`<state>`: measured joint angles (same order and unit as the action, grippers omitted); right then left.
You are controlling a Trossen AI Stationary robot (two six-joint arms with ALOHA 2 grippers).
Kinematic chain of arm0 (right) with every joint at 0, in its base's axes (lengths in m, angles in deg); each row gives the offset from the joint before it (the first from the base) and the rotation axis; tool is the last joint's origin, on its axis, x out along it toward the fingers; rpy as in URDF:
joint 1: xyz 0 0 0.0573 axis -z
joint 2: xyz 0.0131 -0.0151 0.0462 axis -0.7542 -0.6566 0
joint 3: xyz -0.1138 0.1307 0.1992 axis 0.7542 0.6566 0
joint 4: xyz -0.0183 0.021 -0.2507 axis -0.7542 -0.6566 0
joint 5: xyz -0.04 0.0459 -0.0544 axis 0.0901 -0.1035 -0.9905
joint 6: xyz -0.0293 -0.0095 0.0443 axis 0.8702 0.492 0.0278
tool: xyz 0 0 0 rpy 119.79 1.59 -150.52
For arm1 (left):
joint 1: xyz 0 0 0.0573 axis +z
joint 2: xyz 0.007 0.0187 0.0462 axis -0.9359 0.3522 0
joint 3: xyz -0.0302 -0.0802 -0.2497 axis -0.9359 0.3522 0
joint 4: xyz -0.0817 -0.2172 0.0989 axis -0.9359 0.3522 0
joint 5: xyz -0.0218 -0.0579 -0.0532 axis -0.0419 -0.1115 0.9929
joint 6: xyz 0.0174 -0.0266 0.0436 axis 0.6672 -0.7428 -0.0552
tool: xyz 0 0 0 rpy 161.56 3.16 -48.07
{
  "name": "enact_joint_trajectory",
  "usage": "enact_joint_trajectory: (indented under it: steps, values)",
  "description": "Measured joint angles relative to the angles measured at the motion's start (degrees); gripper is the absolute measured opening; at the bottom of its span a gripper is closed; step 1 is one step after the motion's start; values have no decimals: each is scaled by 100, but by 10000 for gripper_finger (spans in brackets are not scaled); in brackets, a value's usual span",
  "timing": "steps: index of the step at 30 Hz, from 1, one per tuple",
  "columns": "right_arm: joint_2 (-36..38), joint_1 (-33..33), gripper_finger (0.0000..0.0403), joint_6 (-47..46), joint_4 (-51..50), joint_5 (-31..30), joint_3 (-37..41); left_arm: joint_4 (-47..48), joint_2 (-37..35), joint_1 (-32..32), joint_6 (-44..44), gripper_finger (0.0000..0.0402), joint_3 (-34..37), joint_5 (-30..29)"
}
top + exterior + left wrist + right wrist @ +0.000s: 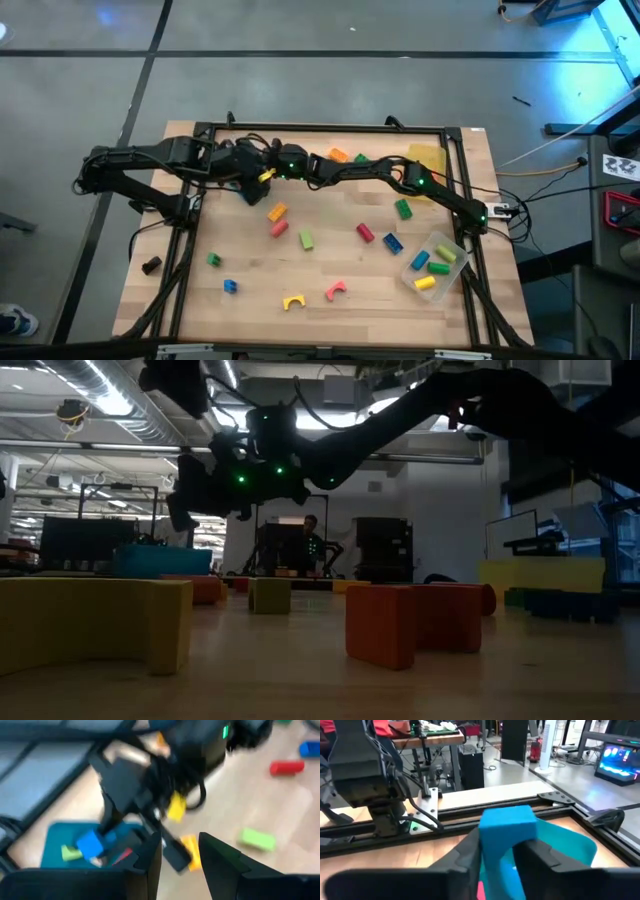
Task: Sort blocks by size
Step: Put the blue arch block into the blue bin, then put the green game piece into the yellow bin
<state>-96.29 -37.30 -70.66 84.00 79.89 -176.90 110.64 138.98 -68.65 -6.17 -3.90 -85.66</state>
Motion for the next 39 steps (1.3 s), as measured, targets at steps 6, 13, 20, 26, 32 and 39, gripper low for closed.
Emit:
enact_joint_trajectory:
  steps: [6,13,20,26,32,39]
  values:
    - [0,-2,174,0,-122,-93,0,648,2,-2,-770,115,0,880]
    - [273,0,201,53,-741,-52,0,1584,7,-93,-2583,115,0,2448]
    - [765,0,202,915,-2319,-110,4,2061,7,-877,-4496,115,0,2952]
    - [1242,11,202,1535,-3890,-427,2,2045,115,-1771,-5351,115,29,2952]
    - [1798,107,202,1965,-5482,-854,0,1637,201,-2421,-5567,115,477,3001]
    - [2527,432,202,2108,-6976,-806,0,1163,201,-2566,-6364,115,1164,4060]
